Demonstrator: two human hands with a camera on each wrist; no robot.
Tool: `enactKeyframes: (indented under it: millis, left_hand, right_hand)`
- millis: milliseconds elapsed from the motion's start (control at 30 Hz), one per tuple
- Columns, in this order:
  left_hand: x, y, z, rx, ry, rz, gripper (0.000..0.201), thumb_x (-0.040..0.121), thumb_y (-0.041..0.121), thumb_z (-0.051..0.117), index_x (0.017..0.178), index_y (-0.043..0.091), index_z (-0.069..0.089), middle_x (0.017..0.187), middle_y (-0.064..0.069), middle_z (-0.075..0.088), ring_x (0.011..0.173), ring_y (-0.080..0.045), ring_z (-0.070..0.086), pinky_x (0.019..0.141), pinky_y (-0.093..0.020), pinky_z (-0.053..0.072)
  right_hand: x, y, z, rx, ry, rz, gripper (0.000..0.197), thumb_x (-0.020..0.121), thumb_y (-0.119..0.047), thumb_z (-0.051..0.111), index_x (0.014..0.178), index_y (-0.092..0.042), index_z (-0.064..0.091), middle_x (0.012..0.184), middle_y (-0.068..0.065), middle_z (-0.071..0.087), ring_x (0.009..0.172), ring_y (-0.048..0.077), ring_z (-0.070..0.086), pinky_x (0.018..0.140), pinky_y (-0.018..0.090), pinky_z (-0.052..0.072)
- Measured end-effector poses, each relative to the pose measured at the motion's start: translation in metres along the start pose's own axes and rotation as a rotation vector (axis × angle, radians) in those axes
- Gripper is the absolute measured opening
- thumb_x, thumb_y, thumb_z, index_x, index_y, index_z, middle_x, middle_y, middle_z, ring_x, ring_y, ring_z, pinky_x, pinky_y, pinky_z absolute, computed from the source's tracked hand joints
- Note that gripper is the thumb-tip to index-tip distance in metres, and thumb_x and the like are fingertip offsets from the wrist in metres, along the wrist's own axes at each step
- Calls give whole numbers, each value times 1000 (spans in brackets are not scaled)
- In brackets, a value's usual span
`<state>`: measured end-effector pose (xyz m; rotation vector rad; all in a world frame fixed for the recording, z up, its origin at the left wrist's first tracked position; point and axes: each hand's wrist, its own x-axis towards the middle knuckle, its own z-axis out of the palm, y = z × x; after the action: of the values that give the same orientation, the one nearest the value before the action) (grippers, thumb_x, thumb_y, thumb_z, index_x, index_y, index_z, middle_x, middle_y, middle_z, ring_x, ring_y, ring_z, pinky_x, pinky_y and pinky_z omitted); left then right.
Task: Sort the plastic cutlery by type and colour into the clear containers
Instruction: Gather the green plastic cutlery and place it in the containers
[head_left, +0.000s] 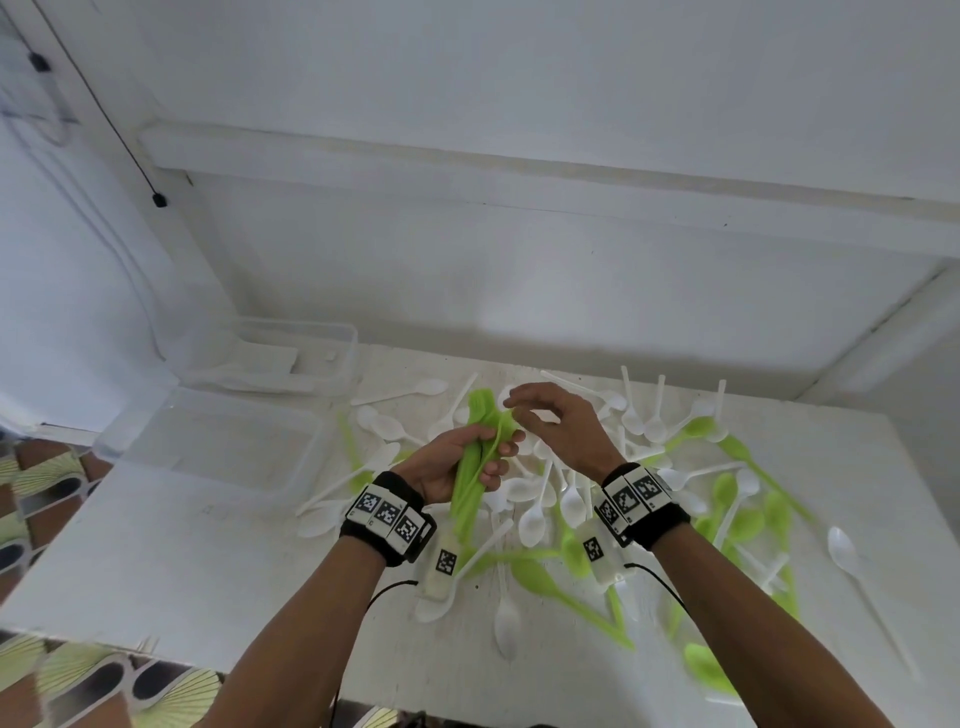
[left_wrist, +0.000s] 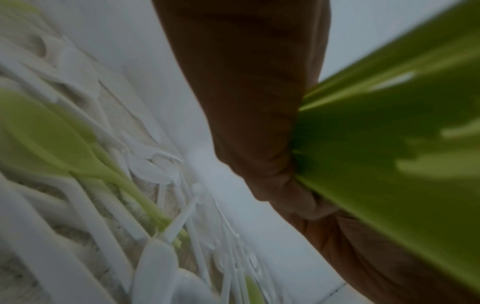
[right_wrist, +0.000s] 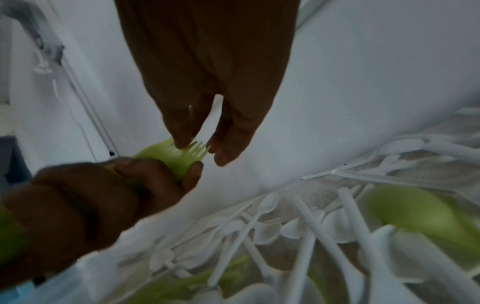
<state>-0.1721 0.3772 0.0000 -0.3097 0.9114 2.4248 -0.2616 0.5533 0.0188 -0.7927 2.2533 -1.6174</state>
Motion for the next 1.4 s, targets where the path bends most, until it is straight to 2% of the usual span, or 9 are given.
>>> enactKeyframes:
  millis: [200,400,533,733,867,967,1067,1233,1400]
  left_hand:
    - [1,0,-2,-16,25,20,37,99,25,50,127,2,50,86,-2,50,66,-13,49,57,-22,44]
    - [0,0,-4,112,231,91,29,98,17,56,120,-1,58,90,-13,65,77,-22,62,63,-30,55]
    - [-2,1,-2,158,224,81,37,101,17,49,132,-2,56,101,-9,67,79,-20,61,65,-30,54]
    - [-3,2,-4,93,172,71,38,96,18,55,129,0,54,102,-8,61,78,-20,59,62,-29,52]
    - [-6,8,-2,130,102,27,36,101,21,53,131,1,56,121,-14,67,103,-31,69,77,-34,59]
    - [-9,8,-3,120,32,-34,36,107,20,40,135,0,53,137,-19,60,125,-39,60,96,-43,55]
    - [-9,6,-4,155,-22,-55,37,107,19,42,138,0,48,143,-21,55,130,-42,55,102,-52,50]
    - [-10,6,-2,42,24,-37,36,103,19,44,132,2,56,127,-15,66,116,-37,65,99,-56,52]
    - [-12,1,-11,7,62,-14,37,104,32,43,128,6,57,117,-7,66,92,-22,67,80,-38,58]
  right_hand:
    - [5,-5,-8,36,57,-148,7,93,-9,71,97,-13,75,104,-5,74,104,15,69,92,31,56]
    - [16,-7,-24,-203,-237,-48,13,87,-7,77,99,-13,77,87,-3,76,84,11,71,80,15,51]
    - [15,0,-17,-116,-118,36,36,81,-11,83,115,-15,73,85,-1,75,83,12,70,80,11,50]
    - [8,9,-1,-2,4,72,12,84,-8,80,95,-8,76,90,1,77,84,11,74,80,15,52]
    - [5,12,-5,108,-9,101,11,84,-4,79,93,-2,73,86,14,76,76,19,72,75,21,55]
    - [7,9,-12,96,-39,96,13,81,0,80,93,0,75,86,10,77,75,12,70,77,20,54]
    - [9,11,-13,128,-102,137,12,81,-4,82,93,-5,77,88,10,77,82,21,72,87,32,58]
    - [10,12,-5,54,-94,153,9,82,-11,83,89,-11,77,84,9,77,80,18,71,80,24,54]
    - [14,3,-1,-4,-128,130,8,81,-10,83,87,-9,77,80,6,76,73,13,69,73,17,53]
